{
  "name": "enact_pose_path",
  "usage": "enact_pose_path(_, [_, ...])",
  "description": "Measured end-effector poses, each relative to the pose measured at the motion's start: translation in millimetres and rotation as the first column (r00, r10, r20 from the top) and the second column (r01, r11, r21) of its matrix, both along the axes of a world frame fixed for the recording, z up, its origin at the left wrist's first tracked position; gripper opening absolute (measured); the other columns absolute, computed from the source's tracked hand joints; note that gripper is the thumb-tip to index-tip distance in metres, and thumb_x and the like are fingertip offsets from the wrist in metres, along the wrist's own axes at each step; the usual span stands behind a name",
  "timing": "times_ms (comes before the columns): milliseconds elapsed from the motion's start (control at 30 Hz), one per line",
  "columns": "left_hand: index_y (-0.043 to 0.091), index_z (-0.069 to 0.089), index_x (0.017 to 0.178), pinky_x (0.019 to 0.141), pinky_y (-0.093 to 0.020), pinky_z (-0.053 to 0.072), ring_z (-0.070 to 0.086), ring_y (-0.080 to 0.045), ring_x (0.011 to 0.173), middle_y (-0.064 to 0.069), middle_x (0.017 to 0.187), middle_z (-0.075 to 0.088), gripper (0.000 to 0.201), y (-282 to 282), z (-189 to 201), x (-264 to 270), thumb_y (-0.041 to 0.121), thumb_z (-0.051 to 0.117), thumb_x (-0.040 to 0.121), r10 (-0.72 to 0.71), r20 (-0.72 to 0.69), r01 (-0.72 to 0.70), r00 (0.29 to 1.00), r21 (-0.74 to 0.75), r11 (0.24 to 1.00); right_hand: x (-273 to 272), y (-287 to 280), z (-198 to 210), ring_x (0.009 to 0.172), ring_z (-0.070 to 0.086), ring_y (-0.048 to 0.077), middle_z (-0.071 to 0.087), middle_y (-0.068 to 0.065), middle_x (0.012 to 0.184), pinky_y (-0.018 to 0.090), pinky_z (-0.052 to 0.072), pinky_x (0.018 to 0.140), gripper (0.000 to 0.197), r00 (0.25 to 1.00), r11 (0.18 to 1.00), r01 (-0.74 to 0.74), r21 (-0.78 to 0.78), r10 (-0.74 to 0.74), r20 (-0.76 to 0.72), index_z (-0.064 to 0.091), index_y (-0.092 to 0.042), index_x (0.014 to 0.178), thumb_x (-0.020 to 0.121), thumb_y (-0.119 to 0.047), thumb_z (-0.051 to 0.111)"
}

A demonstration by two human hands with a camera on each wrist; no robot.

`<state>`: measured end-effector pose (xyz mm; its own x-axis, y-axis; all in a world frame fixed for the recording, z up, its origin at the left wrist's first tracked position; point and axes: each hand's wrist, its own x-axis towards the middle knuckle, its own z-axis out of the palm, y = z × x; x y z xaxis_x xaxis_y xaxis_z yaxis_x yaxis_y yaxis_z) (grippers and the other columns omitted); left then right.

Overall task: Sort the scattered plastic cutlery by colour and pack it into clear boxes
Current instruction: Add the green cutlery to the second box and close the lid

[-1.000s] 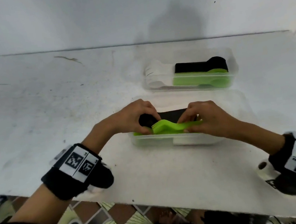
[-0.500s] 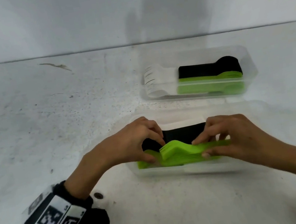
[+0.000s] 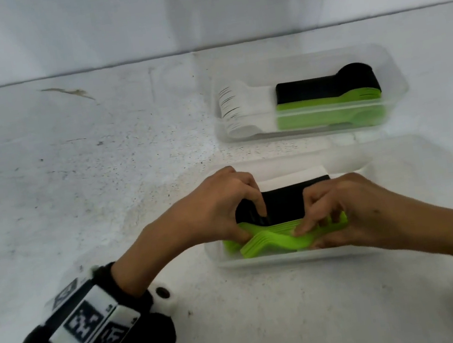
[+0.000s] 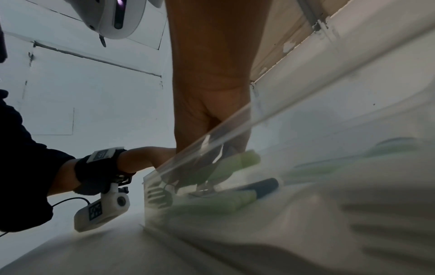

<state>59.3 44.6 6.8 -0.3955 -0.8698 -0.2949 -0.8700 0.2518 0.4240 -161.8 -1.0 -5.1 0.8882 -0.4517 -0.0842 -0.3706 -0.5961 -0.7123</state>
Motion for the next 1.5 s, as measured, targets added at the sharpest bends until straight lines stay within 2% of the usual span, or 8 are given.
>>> enact_pose_path(200, [0.027, 0.072, 0.097, 0.079, -0.011, 0.031, 0.042, -0.004, 0.091, 0.013, 0.107, 0.059, 0.028, -5.1, 0.7, 5.1, 0.027, 0.078, 0.07, -0.011, -0.05, 0.013, 0.999, 0.021, 1.0, 24.0, 6.3, 4.7, 0.066, 0.052, 0.001, 0.049, -0.02, 0.067, 0.017, 0.042, 0.06, 0.017, 0.991, 0.999, -0.023, -0.031, 0.019, -0.131, 0.075, -0.03, 0.088, 0.072, -0.026, 0.079])
enact_pose_path(333, [0.027, 0.072, 0.101, 0.088, -0.014, 0.034, 0.043, 0.003, 0.095, 0.011, 0.114, 0.058, 0.026, -15.6, 5.8, 9.6, 0.026, 0.076, 0.076, -0.082, -0.074, 0.091, 0.994, 0.126, 0.988, 36.6, 10.2, 4.3, 0.062, 0.049, -0.005, 0.048, -0.021, 0.067, 0.011, 0.036, 0.058, 0.015, 0.981, 0.998, 0.001, -0.062, -0.013, -0.195, 0.073, -0.033, 0.089, 0.074, -0.034, 0.075])
enact_pose_path(500, [0.027, 0.069, 0.104, 0.092, -0.019, 0.034, 0.044, -0.005, 0.105, 0.011, 0.116, 0.055, 0.038, -16.1, 7.1, 9.2, 0.039, 0.079, 0.069, -0.095, -0.063, 0.104, 0.994, 0.166, 0.981, 35.4, 12.9, 9.3, 0.074, 0.049, -0.004, 0.054, -0.022, 0.077, 0.014, 0.037, 0.063, 0.019, 0.969, 0.994, 0.029, -0.106, -0.054, -0.242, 0.07, -0.038, 0.094, 0.075, -0.035, 0.074])
enact_pose_path(767, [0.024, 0.064, 0.102, 0.086, -0.021, 0.033, 0.035, -0.008, 0.098, 0.01, 0.107, 0.048, 0.045, -11.5, -3.0, 5.2, 0.039, 0.082, 0.064, -0.084, -0.02, 0.086, 0.996, 0.092, 0.992, 35.9, 9.5, 4.2, 0.07, 0.046, -0.005, 0.047, -0.022, 0.069, 0.01, 0.032, 0.062, 0.012, 0.972, 0.996, -0.037, -0.082, 0.017, -0.234, 0.071, -0.032, 0.089, 0.077, -0.033, 0.073])
enact_pose_path(933, [0.023, 0.062, 0.102, 0.076, -0.005, 0.026, 0.03, -0.006, 0.093, 0.012, 0.101, 0.043, 0.047, -9.6, -7.3, 5.3, 0.041, 0.081, 0.064, -0.097, -0.027, 0.098, 0.995, 0.05, 0.994, 27.2, 8.2, -1.2, 0.075, 0.056, 0.003, 0.053, -0.019, 0.072, 0.014, 0.04, 0.064, 0.01, 0.984, 1.0, 0.019, 0.013, -0.017, -0.176, 0.072, -0.026, 0.085, 0.076, -0.029, 0.075])
enact_pose_path(1100, [0.024, 0.063, 0.101, 0.081, -0.017, 0.033, 0.034, -0.009, 0.096, 0.008, 0.105, 0.048, 0.045, -10.7, -6.8, 6.5, 0.04, 0.081, 0.064, -0.091, -0.04, 0.093, 0.995, 0.06, 0.994, 22.9, 9.7, -7.8, 0.075, 0.06, 0.005, 0.06, -0.014, 0.077, 0.024, 0.048, 0.071, 0.011, 0.991, 0.994, 0.1, 0.046, -0.095, -0.094, 0.072, -0.021, 0.09, 0.079, -0.022, 0.073])
enact_pose_path(1233, [0.024, 0.066, 0.101, 0.087, -0.023, 0.036, 0.041, -0.01, 0.099, 0.005, 0.106, 0.052, 0.042, -9.9, -7.0, 7.9, 0.039, 0.081, 0.065, -0.089, -0.055, 0.092, 0.994, 0.055, 0.994, 16.1, 10.0, -3.1, 0.075, 0.059, 0.004, 0.058, -0.016, 0.075, 0.017, 0.045, 0.071, 0.009, 0.983, 0.983, 0.183, -0.014, -0.183, -0.029, 0.072, -0.022, 0.089, 0.081, -0.017, 0.071])
enact_pose_path(1500, [0.03, 0.065, 0.095, 0.089, -0.018, 0.043, 0.052, -0.005, 0.105, 0.011, 0.106, 0.055, 0.021, 13.7, -11.2, 13.0, 0.04, 0.056, 0.08, 0.123, -0.456, -0.288, 0.881, -0.313, 0.905, -43.3, -8.0, 8.5, 0.104, 0.044, 0.019, 0.054, 0.001, 0.101, 0.031, 0.036, 0.088, 0.019, 0.793, 0.736, 0.606, -0.302, -0.585, 0.168, 0.07, -0.026, 0.098, 0.082, -0.016, 0.068])
